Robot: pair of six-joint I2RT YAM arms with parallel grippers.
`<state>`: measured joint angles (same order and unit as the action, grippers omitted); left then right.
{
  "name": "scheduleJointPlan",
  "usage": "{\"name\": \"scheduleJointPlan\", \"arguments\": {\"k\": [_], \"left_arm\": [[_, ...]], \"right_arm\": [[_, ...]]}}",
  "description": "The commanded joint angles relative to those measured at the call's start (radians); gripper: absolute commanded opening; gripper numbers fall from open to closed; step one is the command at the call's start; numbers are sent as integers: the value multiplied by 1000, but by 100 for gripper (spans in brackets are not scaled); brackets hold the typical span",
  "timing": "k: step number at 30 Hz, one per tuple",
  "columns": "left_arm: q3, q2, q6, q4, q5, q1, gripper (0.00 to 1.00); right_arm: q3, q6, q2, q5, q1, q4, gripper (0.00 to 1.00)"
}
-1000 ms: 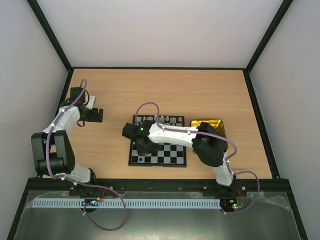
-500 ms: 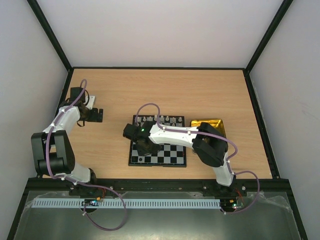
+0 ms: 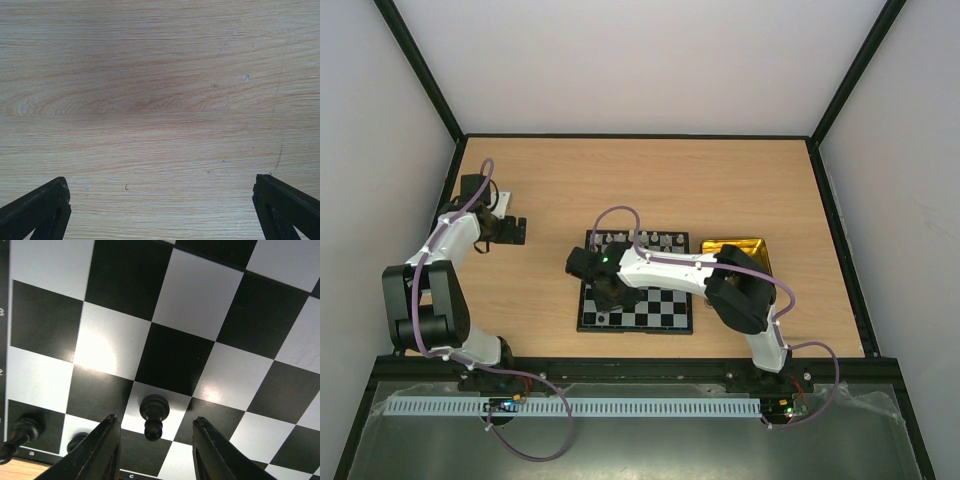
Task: Set up the chess pieces on the board
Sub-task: Place the chess piece on the chessboard.
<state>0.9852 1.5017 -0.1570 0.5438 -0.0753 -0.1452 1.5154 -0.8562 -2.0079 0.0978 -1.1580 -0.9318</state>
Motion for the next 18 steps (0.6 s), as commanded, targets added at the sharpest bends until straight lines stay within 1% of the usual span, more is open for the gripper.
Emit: {"name": "scheduleJointPlan", "arguments": {"k": [1,5,7,10,16,18], "left_arm": [[13,3,-7,7,-16,-5,99],[17,2,-11,13,-21,-5,99],[19,2,-13,16,-21,-5,99],[20,0,-13,16,-21,-5,99],[17,0,-13,16,-21,-5,99],[14,-1,-12,15,-21,-5,99]], "right_arm": [[61,0,18,-35,1,-41,38],[141,4,21,-64,5,-85,38],[185,9,21,-76,7,-115,35],[240,43,10,-41,2,-157,31],[354,98,-63,-22,-77,-237,26],[356,103,-80,-16,-93,-234,26]]}}
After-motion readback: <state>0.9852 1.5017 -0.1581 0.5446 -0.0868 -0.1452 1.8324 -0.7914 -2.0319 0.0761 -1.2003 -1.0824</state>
